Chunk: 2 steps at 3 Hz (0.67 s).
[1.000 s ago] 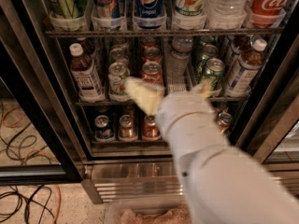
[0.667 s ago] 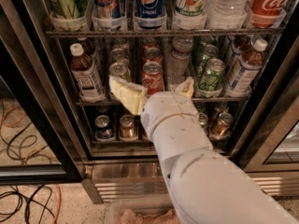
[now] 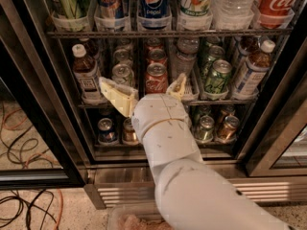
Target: Pick redbull can from top shelf of fridge
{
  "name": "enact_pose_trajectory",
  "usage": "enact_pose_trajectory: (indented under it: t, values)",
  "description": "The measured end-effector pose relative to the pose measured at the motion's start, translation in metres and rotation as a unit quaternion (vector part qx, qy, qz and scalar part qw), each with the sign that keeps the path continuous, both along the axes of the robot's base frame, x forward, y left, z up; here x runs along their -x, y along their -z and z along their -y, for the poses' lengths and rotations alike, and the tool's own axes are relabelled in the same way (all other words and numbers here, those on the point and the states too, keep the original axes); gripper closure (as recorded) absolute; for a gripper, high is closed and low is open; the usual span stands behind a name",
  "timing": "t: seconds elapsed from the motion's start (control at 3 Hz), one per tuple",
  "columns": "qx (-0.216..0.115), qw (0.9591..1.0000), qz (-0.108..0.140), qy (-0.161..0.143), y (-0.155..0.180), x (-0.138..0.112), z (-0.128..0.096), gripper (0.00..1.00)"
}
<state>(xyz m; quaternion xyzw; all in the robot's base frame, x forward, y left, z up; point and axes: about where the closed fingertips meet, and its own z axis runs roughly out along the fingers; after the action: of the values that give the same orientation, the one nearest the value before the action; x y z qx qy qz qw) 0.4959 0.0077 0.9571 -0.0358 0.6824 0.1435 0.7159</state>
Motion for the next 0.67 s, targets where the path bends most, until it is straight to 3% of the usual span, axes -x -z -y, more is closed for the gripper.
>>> enact_pose_trajectory:
  t: [0.33, 0.67]
  values:
    - [0.034, 0.9979, 0.054, 0.012, -0.0103, -0.004, -0.0257, 0.0]
    - [0.029, 0.9974, 0.063, 0.019, -0.0159, -0.0046, -0.0311, 0.0]
